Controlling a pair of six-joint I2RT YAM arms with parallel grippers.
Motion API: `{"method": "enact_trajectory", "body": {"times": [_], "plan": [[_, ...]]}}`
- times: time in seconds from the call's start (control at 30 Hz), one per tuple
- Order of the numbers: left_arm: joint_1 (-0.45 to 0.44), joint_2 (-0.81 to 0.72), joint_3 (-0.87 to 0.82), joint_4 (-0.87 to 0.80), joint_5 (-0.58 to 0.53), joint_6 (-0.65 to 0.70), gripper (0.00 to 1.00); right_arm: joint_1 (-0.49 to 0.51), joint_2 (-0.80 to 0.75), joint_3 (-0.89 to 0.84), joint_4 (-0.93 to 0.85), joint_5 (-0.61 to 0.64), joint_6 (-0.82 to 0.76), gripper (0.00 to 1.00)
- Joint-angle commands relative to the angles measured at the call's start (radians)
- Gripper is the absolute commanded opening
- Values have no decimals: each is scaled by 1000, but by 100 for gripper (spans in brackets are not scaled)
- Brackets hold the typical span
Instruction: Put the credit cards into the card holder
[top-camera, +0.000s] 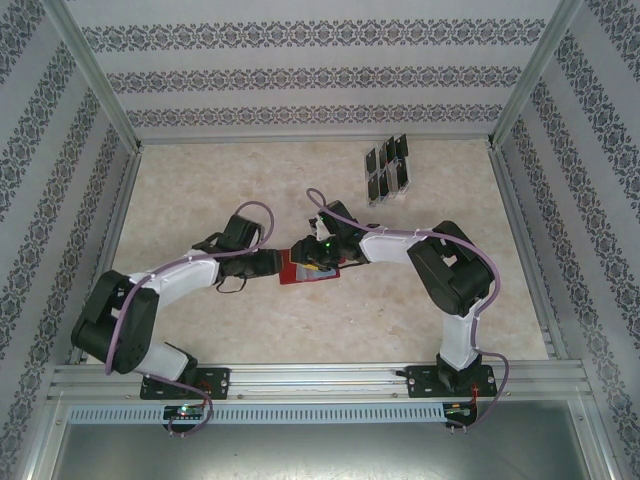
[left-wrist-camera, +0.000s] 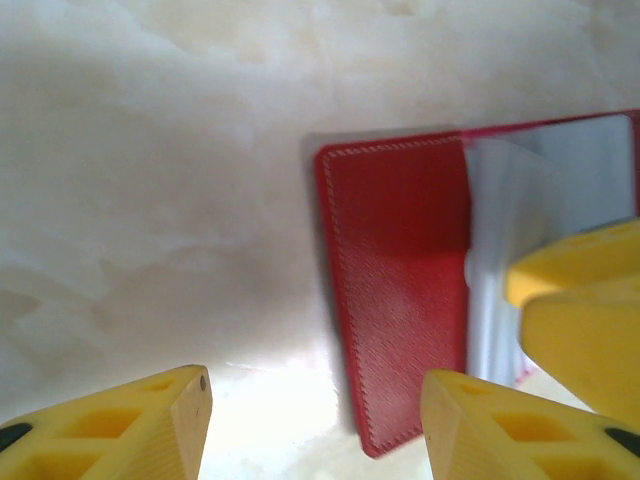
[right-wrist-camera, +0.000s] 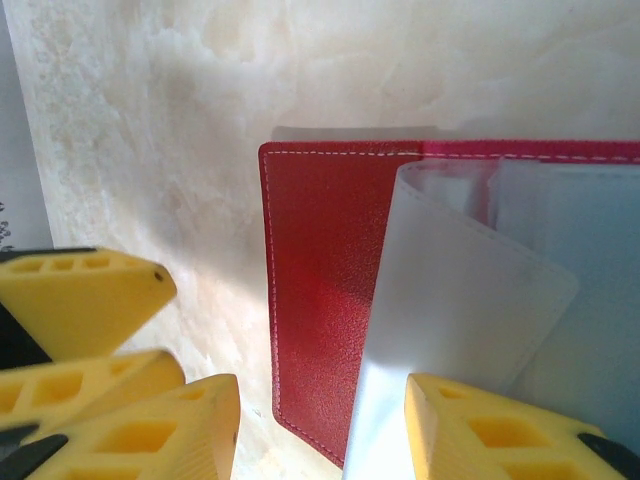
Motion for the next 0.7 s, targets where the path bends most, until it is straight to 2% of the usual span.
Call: {"method": "enact_trajectory", "body": {"times": [0.0,0.4,0.67], "plan": [[11,-39,-57,124,100,-54,58,10,21,16,12,8,19,48],[-58,-16,-132,276,108,-104,59,23,38,47,18,5,49,48],[-80,0,-146,289,77,-109,59,29,52,80,14,3,66,48]]}}
